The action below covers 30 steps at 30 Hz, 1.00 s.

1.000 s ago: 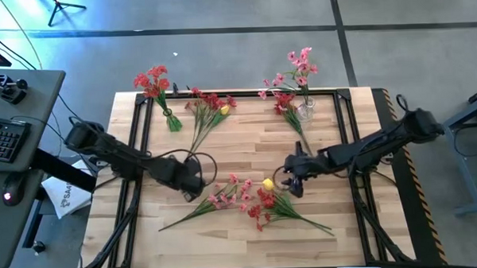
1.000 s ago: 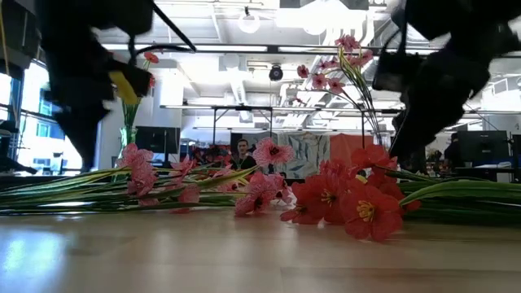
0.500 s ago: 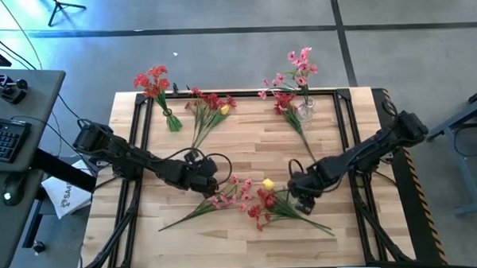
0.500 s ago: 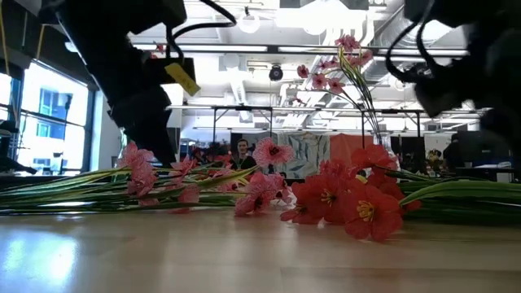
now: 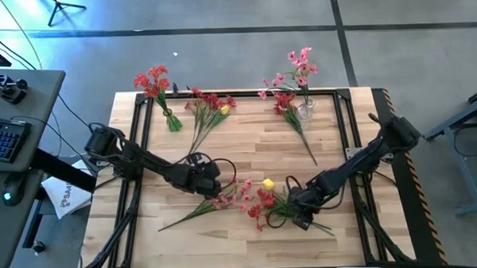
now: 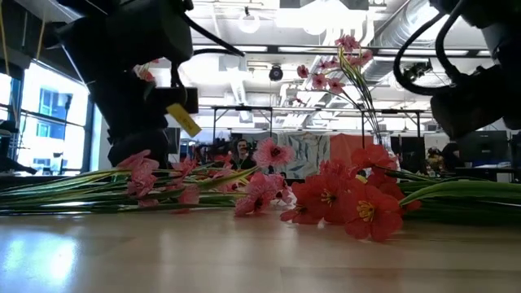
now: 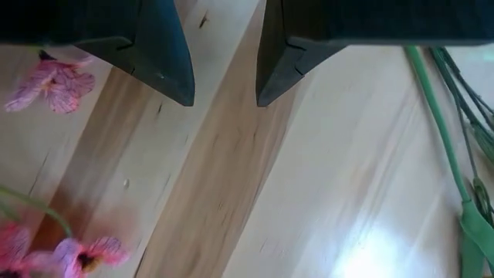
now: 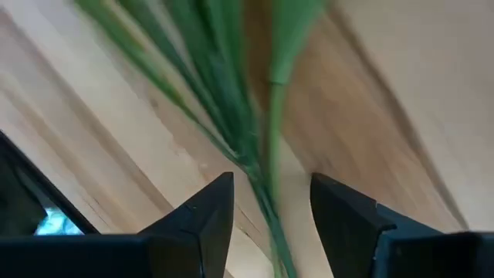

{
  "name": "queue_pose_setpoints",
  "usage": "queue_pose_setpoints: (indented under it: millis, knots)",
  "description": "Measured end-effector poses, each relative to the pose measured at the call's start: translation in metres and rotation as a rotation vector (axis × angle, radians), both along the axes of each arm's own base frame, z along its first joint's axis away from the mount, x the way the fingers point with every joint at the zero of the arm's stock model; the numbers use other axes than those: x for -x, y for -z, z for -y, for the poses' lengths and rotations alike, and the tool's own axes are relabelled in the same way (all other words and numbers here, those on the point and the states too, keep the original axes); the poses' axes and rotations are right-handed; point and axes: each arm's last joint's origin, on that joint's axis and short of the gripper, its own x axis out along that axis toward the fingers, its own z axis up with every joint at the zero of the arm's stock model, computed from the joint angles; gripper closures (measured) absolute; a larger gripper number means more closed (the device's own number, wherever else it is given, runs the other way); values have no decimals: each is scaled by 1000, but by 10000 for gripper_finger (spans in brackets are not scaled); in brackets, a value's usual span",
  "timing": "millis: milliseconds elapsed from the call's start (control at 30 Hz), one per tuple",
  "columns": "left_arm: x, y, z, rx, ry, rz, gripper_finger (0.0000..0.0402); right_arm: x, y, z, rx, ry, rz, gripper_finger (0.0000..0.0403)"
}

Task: Sort flowers into vase by color
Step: Move the red flowers to the middle

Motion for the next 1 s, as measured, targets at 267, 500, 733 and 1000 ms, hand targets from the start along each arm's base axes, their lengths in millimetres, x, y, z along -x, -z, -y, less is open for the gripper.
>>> queue_pose_setpoints:
  millis: [267, 500, 733, 1000]
  knots:
    - [0, 0, 0, 2, 0, 0, 273, -6, 3, 5, 21, -74, 63, 294]
    - [0, 0, 0, 3, 1, 0, 273, -4, -12, 7, 64, -95, 154, 390]
    - [0, 0, 0, 3, 1, -2, 273, 11, -43, 8, 44, -70, 218, 398]
    - [0, 0, 0, 2, 10, -2, 273, 15, -73, 28, 313, -32, 490, 398]
